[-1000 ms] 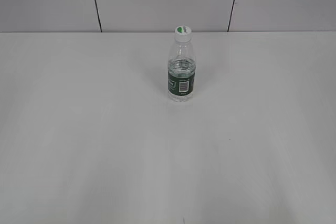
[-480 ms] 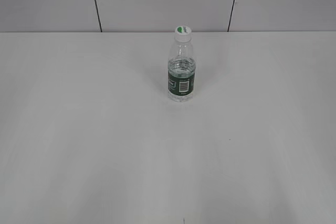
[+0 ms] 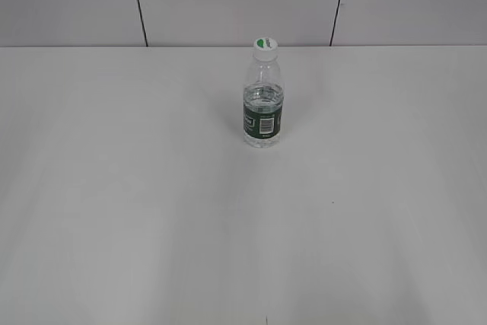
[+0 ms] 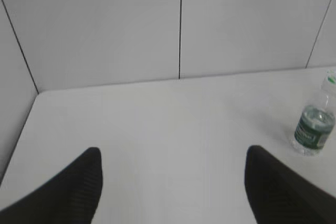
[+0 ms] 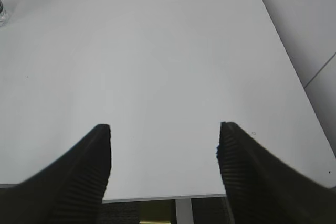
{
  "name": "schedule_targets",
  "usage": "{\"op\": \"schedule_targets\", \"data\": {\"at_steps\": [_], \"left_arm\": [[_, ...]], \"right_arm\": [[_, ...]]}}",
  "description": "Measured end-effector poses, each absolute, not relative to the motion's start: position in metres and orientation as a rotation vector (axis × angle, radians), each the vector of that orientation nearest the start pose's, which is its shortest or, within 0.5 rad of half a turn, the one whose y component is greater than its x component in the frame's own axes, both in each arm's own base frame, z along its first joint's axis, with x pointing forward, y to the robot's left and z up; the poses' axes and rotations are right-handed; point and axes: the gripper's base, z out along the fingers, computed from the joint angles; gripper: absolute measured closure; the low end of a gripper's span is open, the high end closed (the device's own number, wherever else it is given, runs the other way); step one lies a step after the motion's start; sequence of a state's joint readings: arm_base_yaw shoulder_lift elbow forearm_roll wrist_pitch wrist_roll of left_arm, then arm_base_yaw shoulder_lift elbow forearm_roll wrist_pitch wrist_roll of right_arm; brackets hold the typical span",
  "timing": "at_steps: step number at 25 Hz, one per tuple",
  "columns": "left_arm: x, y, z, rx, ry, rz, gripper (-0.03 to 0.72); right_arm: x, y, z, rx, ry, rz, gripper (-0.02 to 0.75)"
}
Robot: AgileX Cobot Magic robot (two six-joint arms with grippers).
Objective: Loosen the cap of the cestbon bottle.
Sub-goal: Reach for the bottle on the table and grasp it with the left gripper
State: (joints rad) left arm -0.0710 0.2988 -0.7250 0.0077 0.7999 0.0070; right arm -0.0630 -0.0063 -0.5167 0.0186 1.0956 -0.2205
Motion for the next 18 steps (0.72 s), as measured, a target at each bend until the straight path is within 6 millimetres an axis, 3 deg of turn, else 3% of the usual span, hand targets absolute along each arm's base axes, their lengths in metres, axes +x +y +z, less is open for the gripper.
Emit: {"op": "schedule_targets", "data": {"at_steps": [5, 9, 18], "left_arm": [[0.086, -0.006, 0.395, 0.113, 1.76, -0.004, 0.178], [0.126, -0.008, 0.408, 0.126, 1.672, 0.015, 0.178], [0.221, -0.016, 0.387, 0.149, 1.599, 0.033, 0.178]], "right_arm": [[-0.009, 0.002, 0.279, -0.163, 2.053, -0.153, 0.246], [-0.009, 0.002, 0.279, -0.163, 2.053, -0.153, 0.246], [-0.009, 0.002, 0.279, -0.163, 2.053, -0.153, 0.246]]}}
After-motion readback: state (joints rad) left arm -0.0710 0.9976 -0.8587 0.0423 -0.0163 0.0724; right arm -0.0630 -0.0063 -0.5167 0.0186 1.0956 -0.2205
